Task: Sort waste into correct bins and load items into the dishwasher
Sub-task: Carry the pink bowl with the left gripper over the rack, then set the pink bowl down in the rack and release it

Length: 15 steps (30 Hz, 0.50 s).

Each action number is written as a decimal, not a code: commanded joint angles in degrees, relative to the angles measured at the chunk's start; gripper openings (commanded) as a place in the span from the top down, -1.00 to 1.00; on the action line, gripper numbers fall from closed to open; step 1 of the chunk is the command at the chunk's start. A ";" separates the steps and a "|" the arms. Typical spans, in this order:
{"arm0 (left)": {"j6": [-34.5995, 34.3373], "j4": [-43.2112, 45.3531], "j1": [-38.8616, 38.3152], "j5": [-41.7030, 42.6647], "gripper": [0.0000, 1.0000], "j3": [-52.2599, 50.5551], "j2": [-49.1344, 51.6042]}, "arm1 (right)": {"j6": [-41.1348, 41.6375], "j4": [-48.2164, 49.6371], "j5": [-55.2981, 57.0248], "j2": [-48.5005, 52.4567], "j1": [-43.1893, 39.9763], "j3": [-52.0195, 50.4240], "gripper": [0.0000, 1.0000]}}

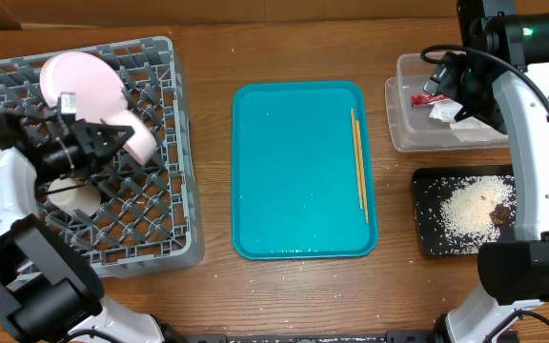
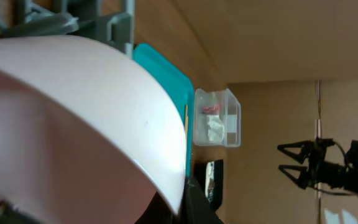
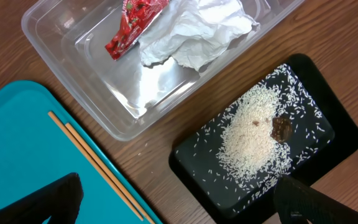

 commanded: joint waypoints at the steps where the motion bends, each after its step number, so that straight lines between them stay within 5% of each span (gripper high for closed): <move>1: -1.86 -3.61 1.84 -8.57 0.85 -0.13 0.13 | -0.46 0.09 0.15 -1.31 -0.04 1.14 -1.00; 11: -1.84 -15.12 2.60 -22.80 -0.06 6.12 -0.46 | -0.48 0.09 0.15 -1.31 -0.04 1.14 -1.00; 15: -1.88 -21.94 2.60 -27.74 -0.23 14.38 -0.46 | -0.46 0.09 0.13 -1.31 -0.04 1.14 -1.00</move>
